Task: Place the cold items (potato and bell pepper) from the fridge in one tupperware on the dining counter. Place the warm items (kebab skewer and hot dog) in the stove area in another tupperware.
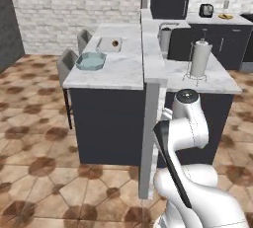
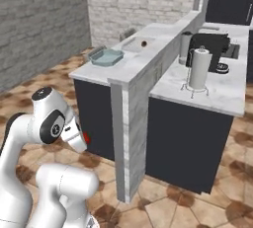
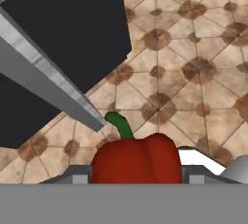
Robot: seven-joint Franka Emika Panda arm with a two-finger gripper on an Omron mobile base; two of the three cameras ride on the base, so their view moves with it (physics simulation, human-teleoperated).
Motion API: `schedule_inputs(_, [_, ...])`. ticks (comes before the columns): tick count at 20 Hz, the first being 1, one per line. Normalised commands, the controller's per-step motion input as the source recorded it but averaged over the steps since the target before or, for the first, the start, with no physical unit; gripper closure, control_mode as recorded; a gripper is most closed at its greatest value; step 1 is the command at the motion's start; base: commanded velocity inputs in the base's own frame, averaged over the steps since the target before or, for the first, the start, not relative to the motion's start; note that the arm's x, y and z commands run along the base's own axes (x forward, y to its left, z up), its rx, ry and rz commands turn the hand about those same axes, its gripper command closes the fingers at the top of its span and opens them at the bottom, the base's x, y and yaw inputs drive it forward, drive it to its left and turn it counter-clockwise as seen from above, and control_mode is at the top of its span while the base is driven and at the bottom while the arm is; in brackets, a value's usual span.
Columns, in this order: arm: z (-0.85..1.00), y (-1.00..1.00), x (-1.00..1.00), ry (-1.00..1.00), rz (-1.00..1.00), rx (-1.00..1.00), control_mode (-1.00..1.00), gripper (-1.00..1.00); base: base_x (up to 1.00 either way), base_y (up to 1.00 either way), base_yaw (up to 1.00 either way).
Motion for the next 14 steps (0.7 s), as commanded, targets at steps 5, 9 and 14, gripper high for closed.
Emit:
schedule_inputs(5, [0.0, 0.0, 0.0, 0.0, 0.0, 0.0, 1.0, 1.0, 0.0, 0.95, -0.02])
schedule_inputs(9, [0.0, 0.0, 0.0, 0.0, 0.0, 0.0, 1.0, 1.0, 0.08, 0.97, -0.06])
schedule_inputs(14, [0.0, 0.0, 0.0, 0.0, 0.0, 0.0, 1.0, 1.0, 0.35, 0.96, -0.14])
